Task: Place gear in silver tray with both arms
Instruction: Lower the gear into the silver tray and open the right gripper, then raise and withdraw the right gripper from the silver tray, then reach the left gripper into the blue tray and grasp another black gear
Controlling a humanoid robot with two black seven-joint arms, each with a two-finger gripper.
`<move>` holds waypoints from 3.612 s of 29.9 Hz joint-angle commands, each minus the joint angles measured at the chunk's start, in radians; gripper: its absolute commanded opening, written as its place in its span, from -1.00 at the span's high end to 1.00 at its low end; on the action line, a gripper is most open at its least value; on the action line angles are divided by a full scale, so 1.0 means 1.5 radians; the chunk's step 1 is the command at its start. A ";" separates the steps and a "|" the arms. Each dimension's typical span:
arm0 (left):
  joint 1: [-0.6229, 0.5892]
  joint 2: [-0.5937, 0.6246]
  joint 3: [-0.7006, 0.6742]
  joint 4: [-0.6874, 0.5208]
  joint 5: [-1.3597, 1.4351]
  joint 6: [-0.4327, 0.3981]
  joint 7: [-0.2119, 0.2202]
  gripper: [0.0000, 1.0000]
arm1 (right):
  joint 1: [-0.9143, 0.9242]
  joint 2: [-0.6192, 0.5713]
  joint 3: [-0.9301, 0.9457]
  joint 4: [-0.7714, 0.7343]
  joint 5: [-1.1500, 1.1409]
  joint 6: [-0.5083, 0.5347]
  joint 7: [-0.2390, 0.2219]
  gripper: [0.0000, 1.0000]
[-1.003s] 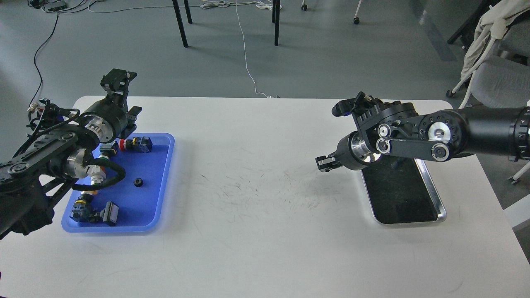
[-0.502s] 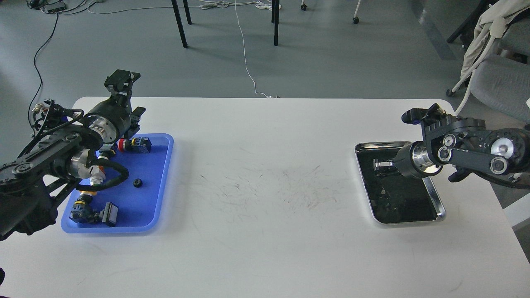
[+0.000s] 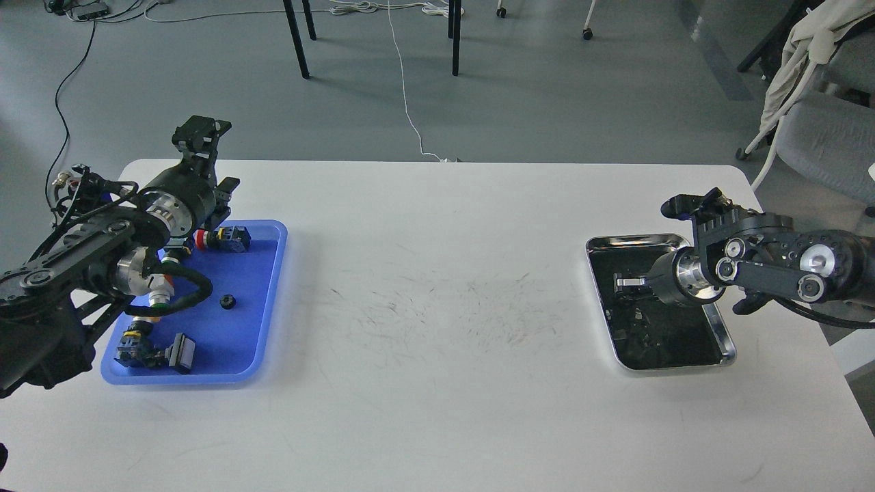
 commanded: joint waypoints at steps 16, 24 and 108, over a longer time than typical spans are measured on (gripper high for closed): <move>-0.001 -0.008 0.002 0.001 0.001 0.001 0.000 -0.96 | 0.008 -0.012 0.011 -0.003 -0.002 -0.002 0.000 0.66; -0.002 -0.007 0.002 0.002 0.001 0.001 0.000 -0.96 | 0.005 -0.003 0.011 -0.039 -0.003 -0.004 0.000 0.66; 0.079 0.166 0.297 -0.052 0.805 0.065 -0.135 -0.86 | -0.523 -0.053 0.923 -0.112 0.687 0.068 0.044 -0.92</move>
